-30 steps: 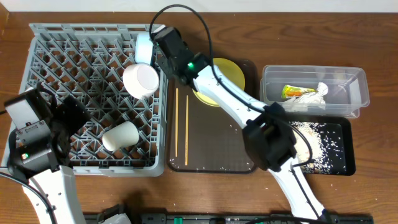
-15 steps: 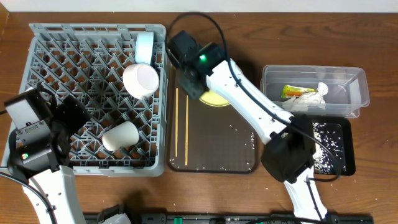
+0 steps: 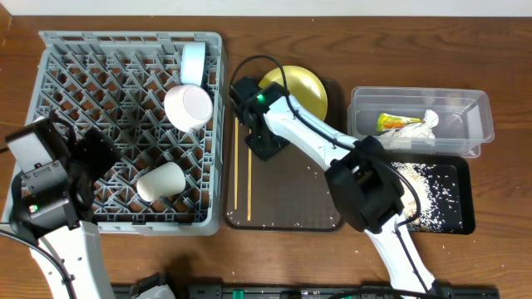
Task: Sort waste into correct bins and load items into the dishwasher
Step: 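Grip the yellow plate's rim with the right gripper and lift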
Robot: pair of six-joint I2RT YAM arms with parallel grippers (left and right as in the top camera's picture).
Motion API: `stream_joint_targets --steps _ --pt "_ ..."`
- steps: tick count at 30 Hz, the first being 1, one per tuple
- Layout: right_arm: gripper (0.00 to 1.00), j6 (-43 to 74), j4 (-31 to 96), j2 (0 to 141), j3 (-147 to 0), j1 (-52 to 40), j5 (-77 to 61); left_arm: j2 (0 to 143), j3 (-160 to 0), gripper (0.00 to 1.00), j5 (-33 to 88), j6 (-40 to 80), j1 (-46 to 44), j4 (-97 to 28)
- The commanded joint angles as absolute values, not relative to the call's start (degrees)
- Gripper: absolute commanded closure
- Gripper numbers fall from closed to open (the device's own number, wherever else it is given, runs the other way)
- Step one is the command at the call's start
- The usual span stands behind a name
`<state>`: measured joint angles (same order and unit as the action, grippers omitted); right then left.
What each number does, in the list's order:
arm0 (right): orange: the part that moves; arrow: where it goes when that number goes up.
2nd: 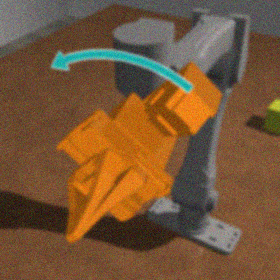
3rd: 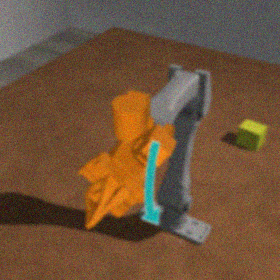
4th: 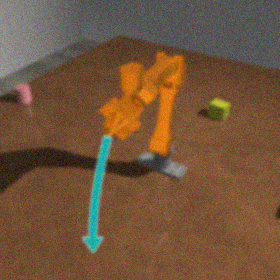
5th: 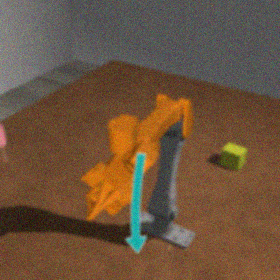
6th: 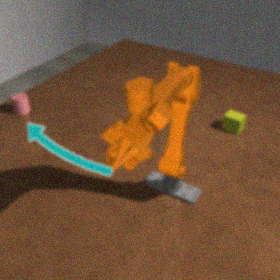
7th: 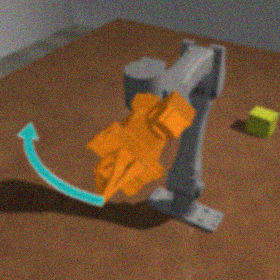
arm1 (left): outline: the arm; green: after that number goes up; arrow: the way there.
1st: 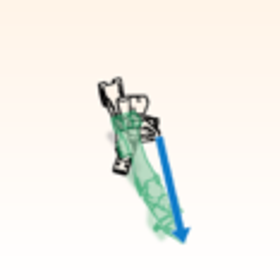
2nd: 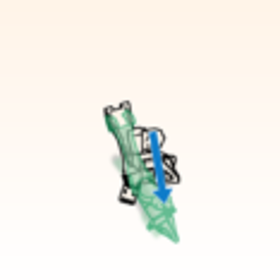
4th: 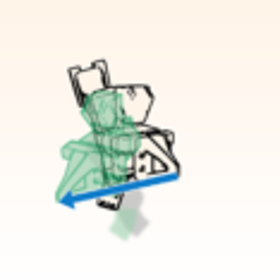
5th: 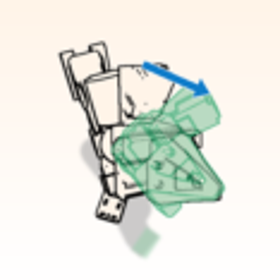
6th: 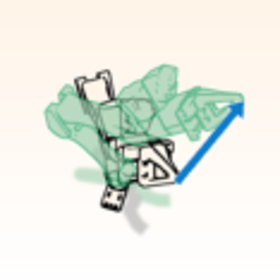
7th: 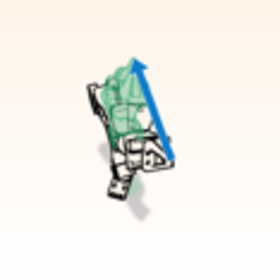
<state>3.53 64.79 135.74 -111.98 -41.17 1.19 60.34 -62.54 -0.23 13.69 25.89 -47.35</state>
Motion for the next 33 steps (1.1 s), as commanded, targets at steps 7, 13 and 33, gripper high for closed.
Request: stream_joint_targets --steps 7,13,33 --pt "0.84 5.5 64.1 135.5 -110.4 -41.1 0.6 60.3 -63.3 0.05 -0.7 13.8 26.2 -47.3" --pt "0.97 5.5 65.0 133.8 -114.4 -41.1 0.6 60.3 -63.3 0.05 -0.7 13.8 26.2 -47.3" --pt "0.71 5.2 47.4 133.6 -101.8 -40.1 8.9 60.3 -63.3 0.05 -0.7 13.8 26.2 -47.3"
